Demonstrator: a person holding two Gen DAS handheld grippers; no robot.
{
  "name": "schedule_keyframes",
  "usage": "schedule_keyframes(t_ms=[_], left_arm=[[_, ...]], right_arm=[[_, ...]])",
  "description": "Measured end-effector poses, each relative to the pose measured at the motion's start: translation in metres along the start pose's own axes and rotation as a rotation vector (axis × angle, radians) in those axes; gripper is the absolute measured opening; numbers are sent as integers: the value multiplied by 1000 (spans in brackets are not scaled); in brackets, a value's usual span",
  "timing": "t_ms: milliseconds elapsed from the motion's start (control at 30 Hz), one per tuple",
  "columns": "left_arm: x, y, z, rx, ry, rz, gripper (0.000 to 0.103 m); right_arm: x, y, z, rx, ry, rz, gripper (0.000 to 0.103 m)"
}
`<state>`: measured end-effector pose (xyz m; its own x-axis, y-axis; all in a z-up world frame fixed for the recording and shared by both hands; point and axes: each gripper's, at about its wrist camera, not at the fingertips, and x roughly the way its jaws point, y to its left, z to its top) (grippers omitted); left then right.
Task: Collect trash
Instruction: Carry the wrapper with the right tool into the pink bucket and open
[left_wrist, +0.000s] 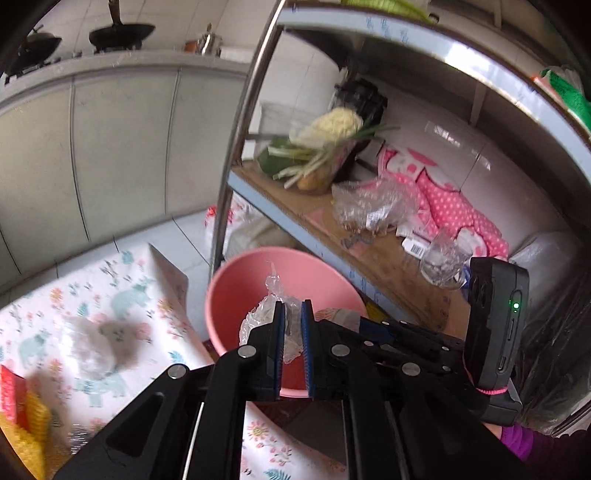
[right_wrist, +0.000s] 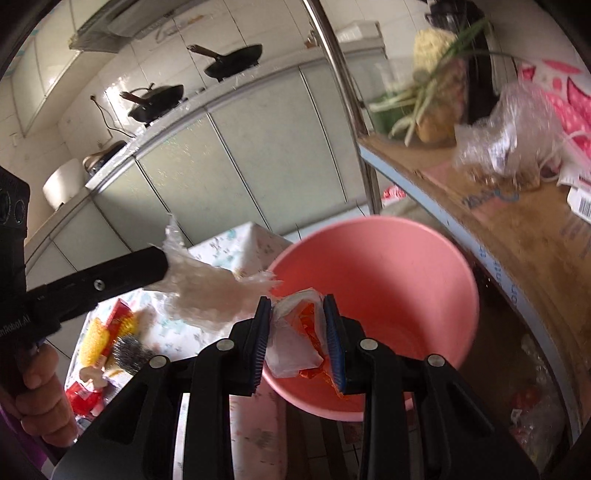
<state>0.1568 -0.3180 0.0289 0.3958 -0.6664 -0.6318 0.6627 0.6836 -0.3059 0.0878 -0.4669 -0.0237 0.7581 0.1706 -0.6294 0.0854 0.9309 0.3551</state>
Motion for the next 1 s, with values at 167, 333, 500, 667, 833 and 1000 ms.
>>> schedule_keyframes(t_ms=[167, 333, 500, 667, 833, 1000], left_arm=[[27, 0, -8, -2, 51, 1, 9], [35, -1, -12, -3, 49, 18, 19], [28, 1, -12, -20, 23, 25, 36], [19, -2, -8, -18, 2, 49, 41], [2, -2, -12, -21, -22, 99, 45], [-22, 0, -23, -37, -39, 151, 47]], right_arm=[[18, -15, -6, 16, 60, -30, 30], [27, -25, -6, 33, 100, -48, 37], [26, -25, -3, 10, 107, -61, 38], [23, -21, 0, -10, 107, -62, 39], [16, -9, 1, -45, 104, -56, 39], [3, 16, -1, -82, 86, -58, 41]])
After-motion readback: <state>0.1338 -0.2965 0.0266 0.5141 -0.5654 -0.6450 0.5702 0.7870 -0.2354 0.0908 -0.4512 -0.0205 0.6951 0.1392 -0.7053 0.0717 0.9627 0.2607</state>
